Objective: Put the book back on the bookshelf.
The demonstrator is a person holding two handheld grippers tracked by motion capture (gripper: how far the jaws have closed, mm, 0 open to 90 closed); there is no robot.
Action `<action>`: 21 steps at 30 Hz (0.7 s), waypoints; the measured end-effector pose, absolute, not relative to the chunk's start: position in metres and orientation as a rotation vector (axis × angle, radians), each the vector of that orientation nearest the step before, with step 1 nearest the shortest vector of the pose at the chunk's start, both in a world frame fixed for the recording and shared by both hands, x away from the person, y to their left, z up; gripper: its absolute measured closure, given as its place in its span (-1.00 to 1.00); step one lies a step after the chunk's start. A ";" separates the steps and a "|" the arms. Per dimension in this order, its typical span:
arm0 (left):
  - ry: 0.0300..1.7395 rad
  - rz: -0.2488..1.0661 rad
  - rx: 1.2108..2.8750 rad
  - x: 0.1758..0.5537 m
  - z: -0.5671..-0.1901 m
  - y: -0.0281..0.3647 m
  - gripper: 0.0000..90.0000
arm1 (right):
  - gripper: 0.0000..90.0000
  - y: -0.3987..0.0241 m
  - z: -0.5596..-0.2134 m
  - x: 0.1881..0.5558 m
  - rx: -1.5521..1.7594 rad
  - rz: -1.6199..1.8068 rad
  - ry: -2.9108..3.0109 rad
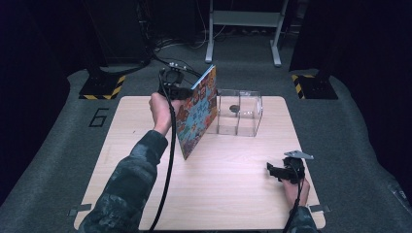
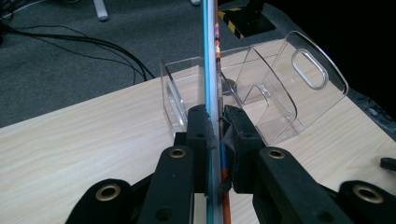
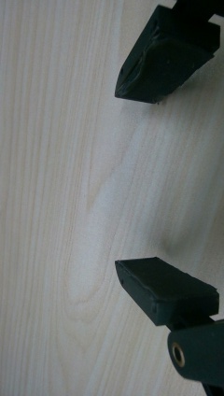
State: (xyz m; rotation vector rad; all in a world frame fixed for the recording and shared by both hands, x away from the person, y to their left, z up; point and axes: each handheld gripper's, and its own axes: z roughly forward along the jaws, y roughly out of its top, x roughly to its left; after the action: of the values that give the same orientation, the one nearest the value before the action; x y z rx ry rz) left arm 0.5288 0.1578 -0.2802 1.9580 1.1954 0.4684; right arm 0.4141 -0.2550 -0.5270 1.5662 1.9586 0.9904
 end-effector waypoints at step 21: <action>1.014 0.474 1.943 0.480 -0.277 0.196 -0.59 | -0.70 -0.253 -0.527 0.414 1.567 0.967 1.953</action>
State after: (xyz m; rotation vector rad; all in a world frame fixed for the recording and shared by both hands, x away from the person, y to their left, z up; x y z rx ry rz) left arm 0.4798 0.1959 -0.2769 1.9430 1.0139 0.4740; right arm 0.4143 -0.2534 -0.5274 1.5671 1.9535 0.9669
